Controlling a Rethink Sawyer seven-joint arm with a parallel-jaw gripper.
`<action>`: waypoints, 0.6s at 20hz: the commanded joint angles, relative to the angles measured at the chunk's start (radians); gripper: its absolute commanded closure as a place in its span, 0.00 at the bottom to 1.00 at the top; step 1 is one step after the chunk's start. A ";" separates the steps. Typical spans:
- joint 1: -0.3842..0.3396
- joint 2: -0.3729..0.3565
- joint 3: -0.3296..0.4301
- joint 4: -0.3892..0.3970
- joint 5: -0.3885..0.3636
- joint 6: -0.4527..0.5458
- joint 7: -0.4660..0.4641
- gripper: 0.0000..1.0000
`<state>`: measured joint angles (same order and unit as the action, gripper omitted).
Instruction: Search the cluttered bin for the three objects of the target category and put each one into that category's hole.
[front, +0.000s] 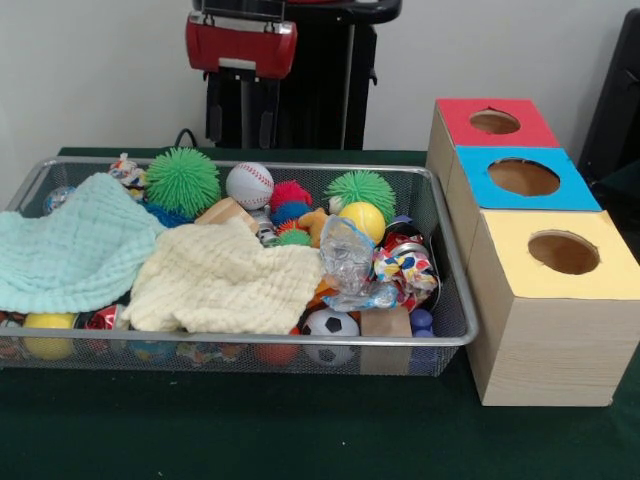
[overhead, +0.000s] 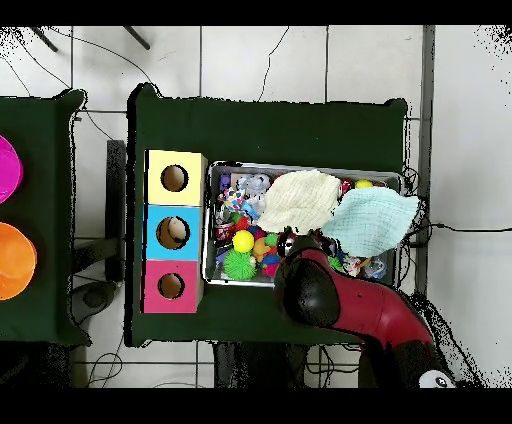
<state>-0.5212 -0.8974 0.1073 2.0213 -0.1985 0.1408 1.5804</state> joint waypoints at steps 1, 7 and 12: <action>0.003 0.060 0.049 0.028 -0.078 0.060 0.041 0.00; 0.042 0.099 0.017 0.014 -0.100 0.049 0.063 0.00; 0.045 0.129 0.020 0.015 -0.105 0.042 0.074 0.00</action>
<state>-0.4836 -0.8301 0.1060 2.0218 -0.2520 0.1408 1.5804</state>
